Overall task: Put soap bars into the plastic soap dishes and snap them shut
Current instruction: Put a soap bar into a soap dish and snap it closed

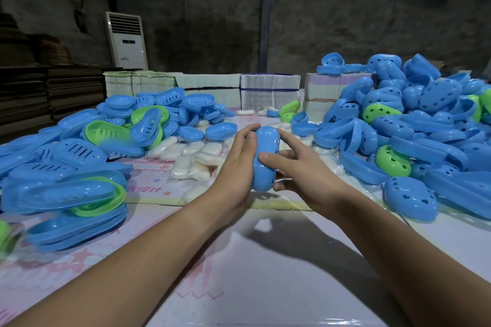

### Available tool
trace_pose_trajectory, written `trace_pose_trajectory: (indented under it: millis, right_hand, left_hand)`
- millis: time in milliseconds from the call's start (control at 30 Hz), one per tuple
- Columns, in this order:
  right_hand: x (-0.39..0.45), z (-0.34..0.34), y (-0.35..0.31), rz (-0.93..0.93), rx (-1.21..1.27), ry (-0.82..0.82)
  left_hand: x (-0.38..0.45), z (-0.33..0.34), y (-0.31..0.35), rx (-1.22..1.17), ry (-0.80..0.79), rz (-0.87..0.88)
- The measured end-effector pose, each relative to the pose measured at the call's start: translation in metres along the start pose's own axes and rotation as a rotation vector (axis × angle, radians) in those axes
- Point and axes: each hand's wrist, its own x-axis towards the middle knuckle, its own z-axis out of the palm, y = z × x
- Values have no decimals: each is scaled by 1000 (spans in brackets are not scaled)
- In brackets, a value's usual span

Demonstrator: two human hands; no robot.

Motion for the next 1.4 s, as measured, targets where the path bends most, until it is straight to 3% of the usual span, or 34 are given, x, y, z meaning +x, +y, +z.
trace_pose_trajectory:
  millis: [200,600,933,1400]
  right_hand:
    - [1,1,-2,56,81,52]
    - [-3,2,-6,59,-80,77]
    - [-3,3,-8,159,1,53]
    - [-4,7,0,68,87,-21]
  left_hand:
    - [1,1,2,-7,-10,47]
    - [3,-1,1,118,-31,58]
    - [4,0,2,-55,-68,-90]
    - [2,4,7,-271,-49,-191]
